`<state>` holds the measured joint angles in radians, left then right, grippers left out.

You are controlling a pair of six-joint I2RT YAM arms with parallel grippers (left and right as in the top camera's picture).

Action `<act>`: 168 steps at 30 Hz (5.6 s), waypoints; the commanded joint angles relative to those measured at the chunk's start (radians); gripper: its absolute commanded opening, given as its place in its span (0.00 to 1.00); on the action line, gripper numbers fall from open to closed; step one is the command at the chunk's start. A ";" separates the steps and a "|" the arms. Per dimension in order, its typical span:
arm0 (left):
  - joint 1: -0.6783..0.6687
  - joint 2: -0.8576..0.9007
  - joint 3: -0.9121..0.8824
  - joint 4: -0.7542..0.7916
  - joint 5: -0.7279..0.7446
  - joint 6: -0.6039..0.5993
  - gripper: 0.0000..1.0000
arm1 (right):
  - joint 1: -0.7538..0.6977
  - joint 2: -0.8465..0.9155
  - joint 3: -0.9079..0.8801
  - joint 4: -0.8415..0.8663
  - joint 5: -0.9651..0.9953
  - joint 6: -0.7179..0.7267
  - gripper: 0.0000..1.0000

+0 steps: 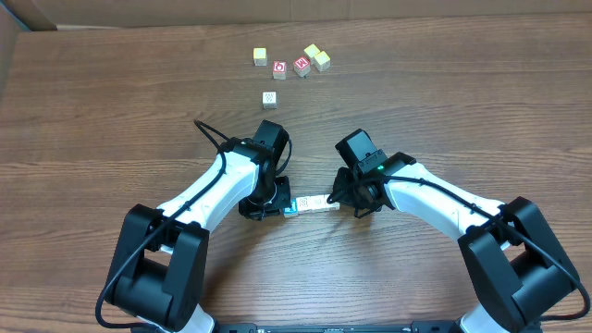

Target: Flip 4 blocks

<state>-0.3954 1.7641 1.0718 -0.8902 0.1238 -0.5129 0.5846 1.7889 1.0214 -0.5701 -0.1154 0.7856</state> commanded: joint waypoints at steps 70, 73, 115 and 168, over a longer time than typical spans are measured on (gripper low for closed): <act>-0.040 0.014 -0.018 0.011 -0.131 0.019 0.04 | 0.038 -0.025 0.047 -0.090 0.035 -0.034 0.04; -0.040 0.014 -0.021 0.016 -0.130 0.019 0.04 | 0.038 -0.025 0.046 -0.089 0.036 -0.034 0.04; -0.044 0.014 -0.021 0.068 -0.097 0.011 0.04 | 0.038 -0.025 0.046 -0.044 -0.070 -0.029 0.04; -0.043 0.014 -0.021 0.267 -0.131 0.082 0.05 | 0.095 -0.025 0.045 -0.007 -0.021 0.192 0.04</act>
<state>-0.4294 1.7641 1.0531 -0.6434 -0.0582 -0.4595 0.6456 1.7885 1.0481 -0.5972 -0.0948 0.9089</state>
